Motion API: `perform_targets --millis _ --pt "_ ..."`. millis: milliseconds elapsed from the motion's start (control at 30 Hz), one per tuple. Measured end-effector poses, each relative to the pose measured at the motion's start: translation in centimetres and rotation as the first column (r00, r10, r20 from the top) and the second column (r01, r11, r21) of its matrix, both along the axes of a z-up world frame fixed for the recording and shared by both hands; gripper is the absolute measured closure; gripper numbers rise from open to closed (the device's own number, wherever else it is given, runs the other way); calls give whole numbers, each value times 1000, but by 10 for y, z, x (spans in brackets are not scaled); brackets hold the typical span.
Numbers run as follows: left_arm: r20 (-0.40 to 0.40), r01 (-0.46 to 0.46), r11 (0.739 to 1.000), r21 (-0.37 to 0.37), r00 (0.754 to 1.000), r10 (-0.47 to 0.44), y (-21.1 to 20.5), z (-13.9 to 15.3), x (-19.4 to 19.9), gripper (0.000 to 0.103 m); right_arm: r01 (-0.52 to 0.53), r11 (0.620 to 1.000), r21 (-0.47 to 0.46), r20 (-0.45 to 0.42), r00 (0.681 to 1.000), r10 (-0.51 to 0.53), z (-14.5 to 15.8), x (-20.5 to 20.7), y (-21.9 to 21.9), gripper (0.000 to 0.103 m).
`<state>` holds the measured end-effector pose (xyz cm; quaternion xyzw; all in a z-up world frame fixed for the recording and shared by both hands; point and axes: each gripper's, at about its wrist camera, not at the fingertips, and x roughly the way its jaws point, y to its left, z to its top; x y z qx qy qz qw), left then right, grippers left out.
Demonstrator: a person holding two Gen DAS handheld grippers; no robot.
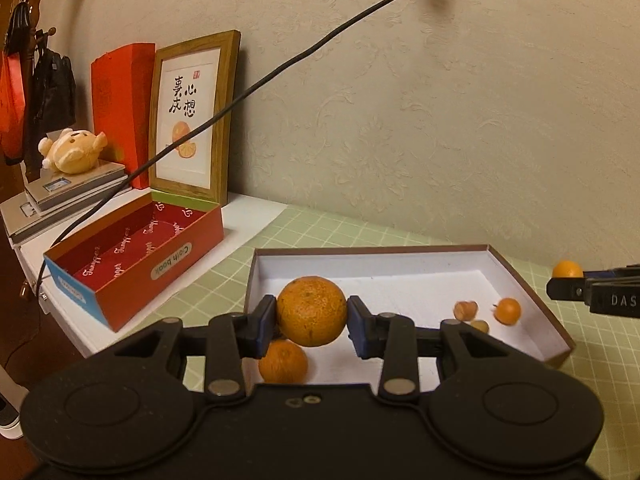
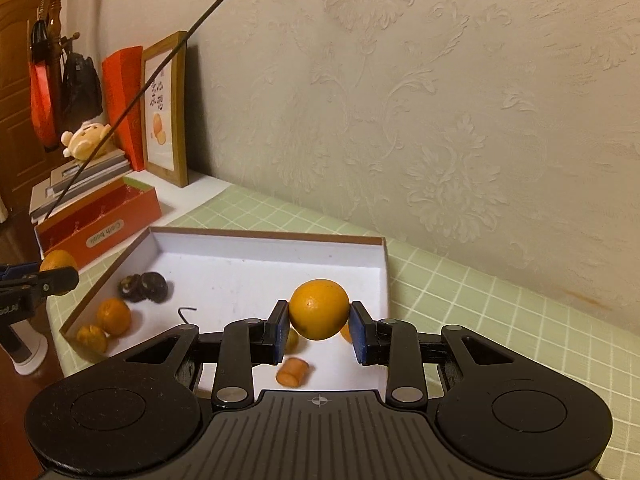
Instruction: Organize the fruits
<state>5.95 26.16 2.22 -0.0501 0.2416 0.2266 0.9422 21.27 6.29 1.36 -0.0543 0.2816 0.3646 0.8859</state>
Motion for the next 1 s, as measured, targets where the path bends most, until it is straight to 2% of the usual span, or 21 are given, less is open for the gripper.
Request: perform_targets --millis 533,567,600,633,667,700,733,767,800,867,1000 --pt "-13 -15 1000 -21 1000 15 15 -15 26 73 14 1000 6 -27 1000 -13 -15 38 23 71" --pt "-14 -15 1000 -20 1000 14 16 -19 28 66 13 1000 3 -28 1000 -13 -16 39 24 71" --pt "-23 -14 1000 -22 1000 14 18 -23 30 42 10 1000 -1 -31 999 -10 -19 41 26 71" --pt "-39 -23 999 -25 999 22 18 -28 33 22 0 1000 -5 -38 999 0 -22 43 28 71" --pt "-45 -38 999 -11 998 37 17 -30 33 8 -13 1000 -28 -54 998 12 -28 46 33 64" --pt "-46 -48 999 22 998 49 15 -31 33 6 -8 999 -52 -56 998 5 -33 47 36 49" --pt "-52 -49 998 47 997 51 13 -30 34 6 9 999 -54 -35 999 -11 -36 45 36 12" --pt "-43 -51 997 57 998 54 14 -27 33 6 25 1000 -19 -4 1000 -25 -38 42 32 0" --pt "-23 -66 996 56 997 68 15 -25 31 6 39 999 6 17 999 -40 -38 41 30 0" --pt "-8 -83 996 38 996 83 21 -22 28 6 35 999 -3 3 999 -35 -37 43 31 0" --pt "-19 -91 995 27 996 91 27 -23 27 6 35 999 13 -9 999 -35 -36 43 29 0"
